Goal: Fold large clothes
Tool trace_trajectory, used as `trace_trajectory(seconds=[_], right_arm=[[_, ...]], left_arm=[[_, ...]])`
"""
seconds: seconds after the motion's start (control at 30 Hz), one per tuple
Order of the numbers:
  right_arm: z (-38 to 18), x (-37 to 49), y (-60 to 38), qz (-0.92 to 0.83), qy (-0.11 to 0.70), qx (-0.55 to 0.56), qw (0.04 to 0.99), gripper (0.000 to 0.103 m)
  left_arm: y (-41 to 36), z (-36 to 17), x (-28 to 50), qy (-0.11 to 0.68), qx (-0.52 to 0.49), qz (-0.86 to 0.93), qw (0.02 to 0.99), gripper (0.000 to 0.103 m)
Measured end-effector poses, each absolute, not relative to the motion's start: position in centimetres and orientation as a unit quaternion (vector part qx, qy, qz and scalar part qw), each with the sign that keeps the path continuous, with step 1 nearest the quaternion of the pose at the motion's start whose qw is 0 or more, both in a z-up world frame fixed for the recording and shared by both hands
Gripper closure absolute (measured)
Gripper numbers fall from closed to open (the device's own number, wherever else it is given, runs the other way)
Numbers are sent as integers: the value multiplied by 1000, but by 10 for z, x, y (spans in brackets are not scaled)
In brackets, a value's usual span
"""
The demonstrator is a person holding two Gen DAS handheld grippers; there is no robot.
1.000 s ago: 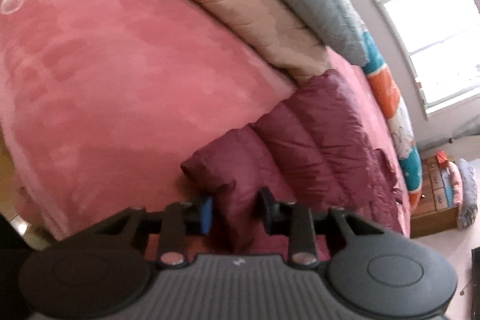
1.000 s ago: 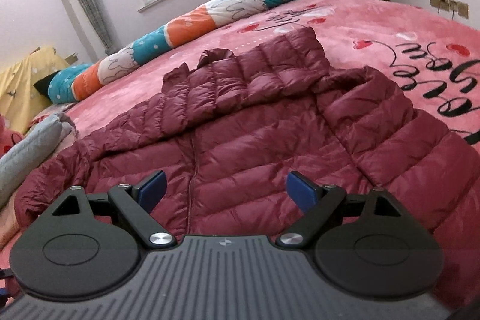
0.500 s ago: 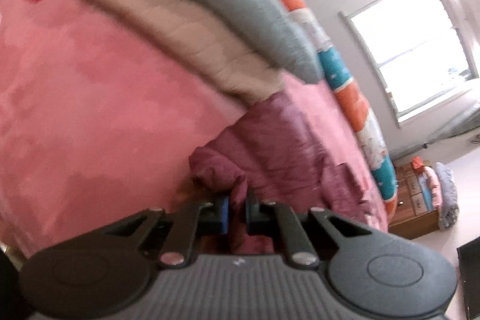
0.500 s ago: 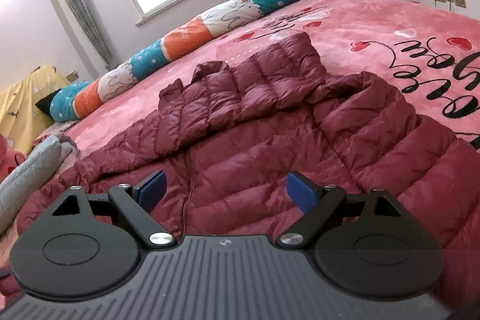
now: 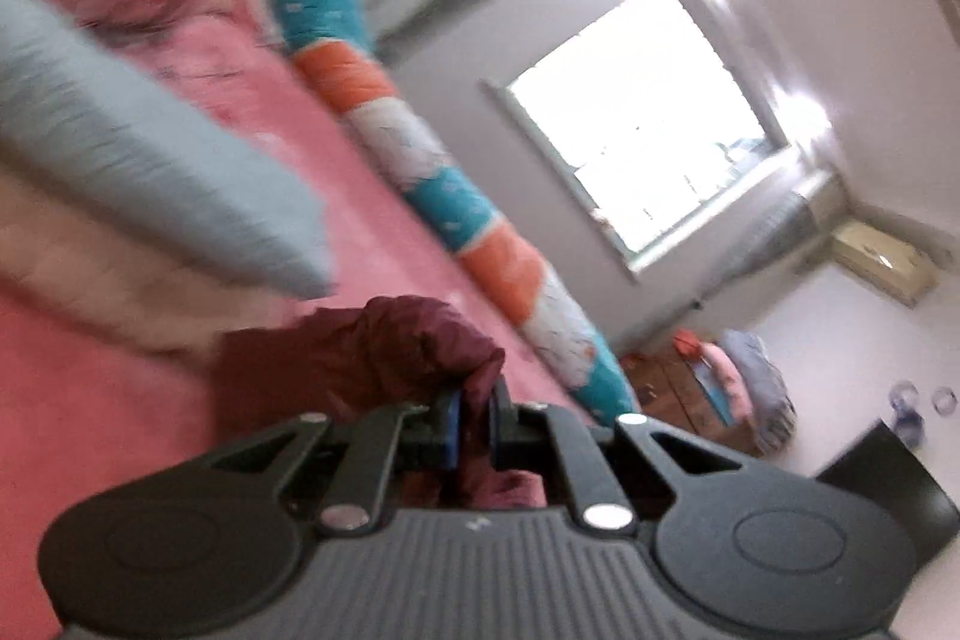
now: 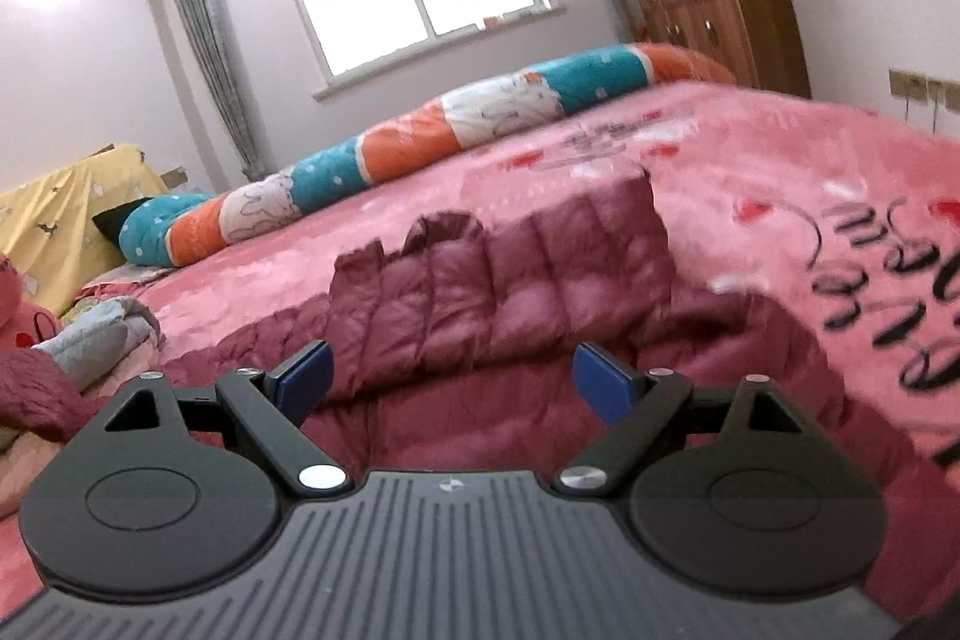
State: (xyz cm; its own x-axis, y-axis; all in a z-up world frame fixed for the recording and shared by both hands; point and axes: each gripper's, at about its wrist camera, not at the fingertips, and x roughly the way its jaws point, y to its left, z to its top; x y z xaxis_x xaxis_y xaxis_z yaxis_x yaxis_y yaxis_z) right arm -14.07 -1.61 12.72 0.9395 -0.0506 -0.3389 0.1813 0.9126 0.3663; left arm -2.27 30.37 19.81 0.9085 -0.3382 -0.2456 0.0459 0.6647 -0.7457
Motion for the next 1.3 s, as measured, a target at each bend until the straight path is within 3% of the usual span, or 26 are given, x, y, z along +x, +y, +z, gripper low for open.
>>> trace_trajectory(seconds=[0.43, 0.73, 1.07, 1.3], right_arm=[[117, -126, -104, -116, 118, 328, 930, 0], [109, -125, -152, -158, 95, 370, 910, 0], [100, -123, -180, -189, 85, 404, 891, 0], [101, -101, -169, -123, 98, 407, 900, 0]], left_arm=[[109, 264, 88, 214, -272, -279, 896, 98], [-22, 212, 136, 293, -200, -369, 859, 98], [-81, 124, 164, 370, -168, -376, 833, 98], [-13, 108, 157, 362, -166, -319, 860, 96]])
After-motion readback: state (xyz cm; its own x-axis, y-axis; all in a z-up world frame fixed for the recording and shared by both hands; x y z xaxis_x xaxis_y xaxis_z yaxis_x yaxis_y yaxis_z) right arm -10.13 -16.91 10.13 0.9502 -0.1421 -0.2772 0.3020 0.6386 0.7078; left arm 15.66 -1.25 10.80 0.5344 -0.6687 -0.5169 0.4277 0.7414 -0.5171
